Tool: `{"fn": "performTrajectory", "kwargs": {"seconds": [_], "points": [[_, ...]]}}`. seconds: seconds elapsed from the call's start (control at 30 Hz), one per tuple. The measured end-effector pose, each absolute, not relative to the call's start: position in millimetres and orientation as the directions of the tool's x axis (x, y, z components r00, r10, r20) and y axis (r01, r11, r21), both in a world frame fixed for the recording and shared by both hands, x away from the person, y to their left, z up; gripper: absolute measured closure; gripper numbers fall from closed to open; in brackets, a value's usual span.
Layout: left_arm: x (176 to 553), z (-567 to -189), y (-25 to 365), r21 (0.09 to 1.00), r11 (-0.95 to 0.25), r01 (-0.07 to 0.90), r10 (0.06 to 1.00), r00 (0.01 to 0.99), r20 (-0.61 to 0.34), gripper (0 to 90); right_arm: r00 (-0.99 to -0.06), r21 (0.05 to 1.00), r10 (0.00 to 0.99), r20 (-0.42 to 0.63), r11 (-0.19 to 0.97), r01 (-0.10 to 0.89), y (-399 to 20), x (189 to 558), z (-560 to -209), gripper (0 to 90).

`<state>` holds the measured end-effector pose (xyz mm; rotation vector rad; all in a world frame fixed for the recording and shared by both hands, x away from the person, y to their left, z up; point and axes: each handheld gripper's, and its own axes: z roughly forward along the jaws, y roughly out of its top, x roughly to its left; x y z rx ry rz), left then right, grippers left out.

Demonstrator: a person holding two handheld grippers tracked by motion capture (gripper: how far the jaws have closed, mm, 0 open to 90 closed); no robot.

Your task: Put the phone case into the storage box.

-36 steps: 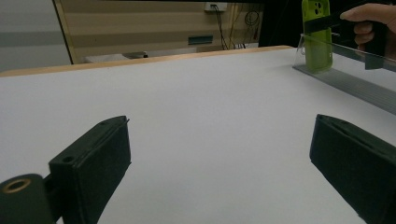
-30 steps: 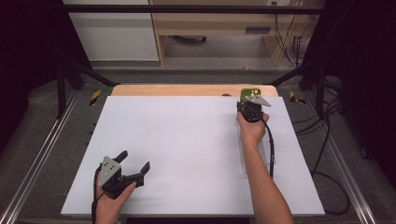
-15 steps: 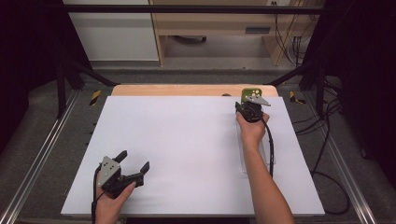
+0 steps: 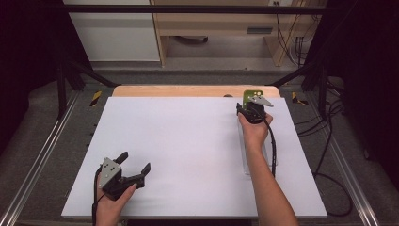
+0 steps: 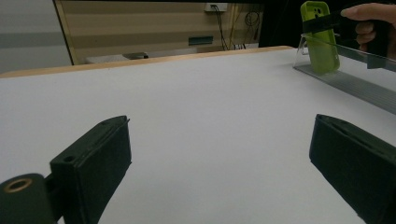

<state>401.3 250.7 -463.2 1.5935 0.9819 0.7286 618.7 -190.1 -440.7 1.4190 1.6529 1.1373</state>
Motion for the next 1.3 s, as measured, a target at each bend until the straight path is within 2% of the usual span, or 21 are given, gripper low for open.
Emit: {"fn": "performTrajectory", "kwargs": {"seconds": [0.17,0.43,0.47,0.57,0.93,1.3], "points": [[402,-463,251,0.971,-0.084,0.224,0.882,0.471,-0.032,5.1,-0.183,0.923,0.982,0.04,0.034,0.383,-189,616,-436,49.6],[403,-463,253,0.971,-0.09,0.223,0.886,0.463,-0.024,4.6,-0.171,0.916,0.984,0.056,0.018,0.4,-191,610,-426,32.8],[403,-463,253,0.971,-0.088,0.222,0.886,0.462,-0.025,4.6,-0.171,0.916,0.984,0.056,0.018,0.4,-191,610,-426,32.8],[403,-463,254,0.972,-0.086,0.219,0.888,0.459,-0.025,4.3,-0.165,0.911,0.984,0.063,0.011,0.413,-193,606,-421,23.9],[403,-464,254,0.972,-0.091,0.216,0.89,0.455,-0.018,3.5,-0.153,0.9,0.985,0.076,-0.002,0.436,-193,598,-410,7.6],[403,-464,256,0.972,-0.091,0.216,0.892,0.451,-0.017,3.3,-0.175,0.871,0.978,0.114,-0.013,0.491,-190,595,-405,5.5]]}}
